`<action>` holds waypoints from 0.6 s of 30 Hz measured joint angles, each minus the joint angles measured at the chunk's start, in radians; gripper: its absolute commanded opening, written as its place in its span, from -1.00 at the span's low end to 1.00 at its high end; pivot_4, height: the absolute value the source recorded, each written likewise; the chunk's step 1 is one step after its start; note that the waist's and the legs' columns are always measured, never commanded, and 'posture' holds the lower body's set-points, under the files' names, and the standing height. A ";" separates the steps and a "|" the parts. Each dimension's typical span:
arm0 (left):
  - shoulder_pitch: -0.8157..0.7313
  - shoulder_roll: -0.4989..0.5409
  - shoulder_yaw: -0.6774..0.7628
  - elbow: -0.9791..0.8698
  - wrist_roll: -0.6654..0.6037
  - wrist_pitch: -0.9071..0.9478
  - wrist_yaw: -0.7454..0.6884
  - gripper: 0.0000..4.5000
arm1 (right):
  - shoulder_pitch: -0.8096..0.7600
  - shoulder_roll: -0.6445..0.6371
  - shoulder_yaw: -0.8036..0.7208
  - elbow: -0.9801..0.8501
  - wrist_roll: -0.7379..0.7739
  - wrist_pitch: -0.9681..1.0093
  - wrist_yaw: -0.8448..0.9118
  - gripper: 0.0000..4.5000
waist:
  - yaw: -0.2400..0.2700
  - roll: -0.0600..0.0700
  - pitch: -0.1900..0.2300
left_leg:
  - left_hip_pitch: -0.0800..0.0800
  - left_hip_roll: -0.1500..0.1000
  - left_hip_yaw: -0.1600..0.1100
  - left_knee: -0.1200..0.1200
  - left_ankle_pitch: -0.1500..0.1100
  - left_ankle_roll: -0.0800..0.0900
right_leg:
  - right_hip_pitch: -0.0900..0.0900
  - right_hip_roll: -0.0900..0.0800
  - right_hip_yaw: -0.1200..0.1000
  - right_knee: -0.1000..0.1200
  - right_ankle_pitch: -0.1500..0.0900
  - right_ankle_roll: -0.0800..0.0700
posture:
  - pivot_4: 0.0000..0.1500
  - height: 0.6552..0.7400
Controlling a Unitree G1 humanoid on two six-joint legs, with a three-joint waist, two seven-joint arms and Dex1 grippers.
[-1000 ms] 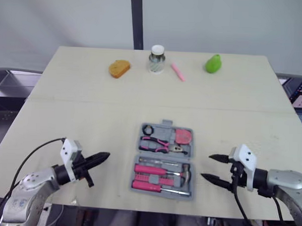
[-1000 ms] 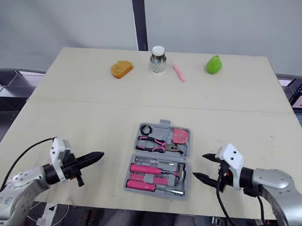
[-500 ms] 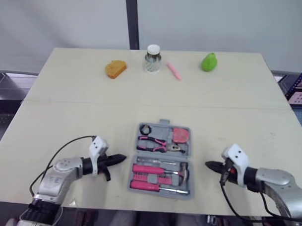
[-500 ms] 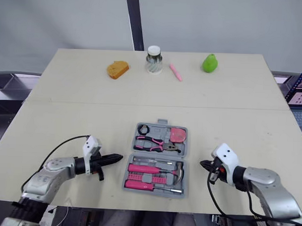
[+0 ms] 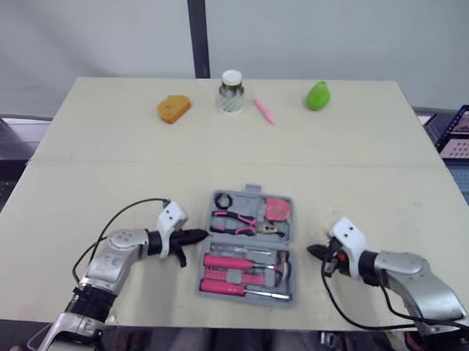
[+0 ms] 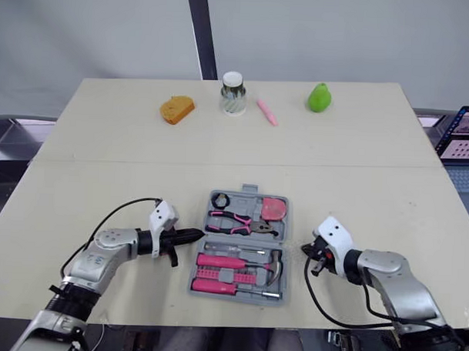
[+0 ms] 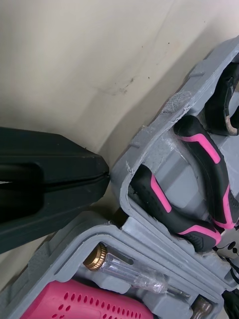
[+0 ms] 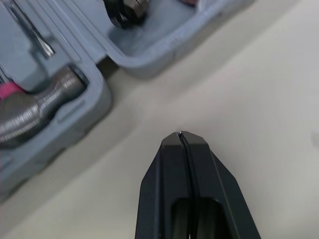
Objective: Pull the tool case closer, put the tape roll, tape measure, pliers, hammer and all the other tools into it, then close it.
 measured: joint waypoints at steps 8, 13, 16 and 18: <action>-0.003 -0.008 -0.007 -0.001 0.006 0.005 -0.001 -1.00 | -0.033 0.029 0.038 -0.001 -0.003 0.017 0.001 -0.99 | 0.003 0.000 0.000 | 0.000 -0.001 0.000 0.000 0.000 0.000 | 0.000 -0.001 0.001 0.000 0.000 0.000 | 1.00 1.00; 0.006 -0.011 -0.008 -0.027 0.005 0.029 -0.003 -1.00 | -0.038 0.029 0.045 -0.004 -0.004 0.021 0.001 -0.99 | 0.001 0.000 0.000 | 0.000 -0.001 0.000 0.000 0.000 0.001 | -0.001 -0.001 0.001 0.000 0.000 0.000 | 1.00 1.00; 0.018 -0.018 -0.016 -0.053 0.002 0.050 -0.010 -1.00 | -0.042 0.035 0.053 -0.005 -0.004 0.021 0.001 -0.99 | 0.000 0.000 0.000 | 0.000 -0.001 0.001 0.000 0.000 0.001 | -0.001 -0.001 0.002 0.000 0.000 0.000 | 1.00 1.00; 0.020 -0.020 -0.021 -0.062 0.002 0.062 -0.012 -1.00 | -0.043 0.035 0.057 -0.007 -0.006 0.022 0.001 -0.99 | 0.001 0.000 0.000 | 0.000 -0.001 0.001 0.000 0.000 0.001 | -0.001 -0.001 0.002 0.000 0.000 0.000 | 1.00 1.00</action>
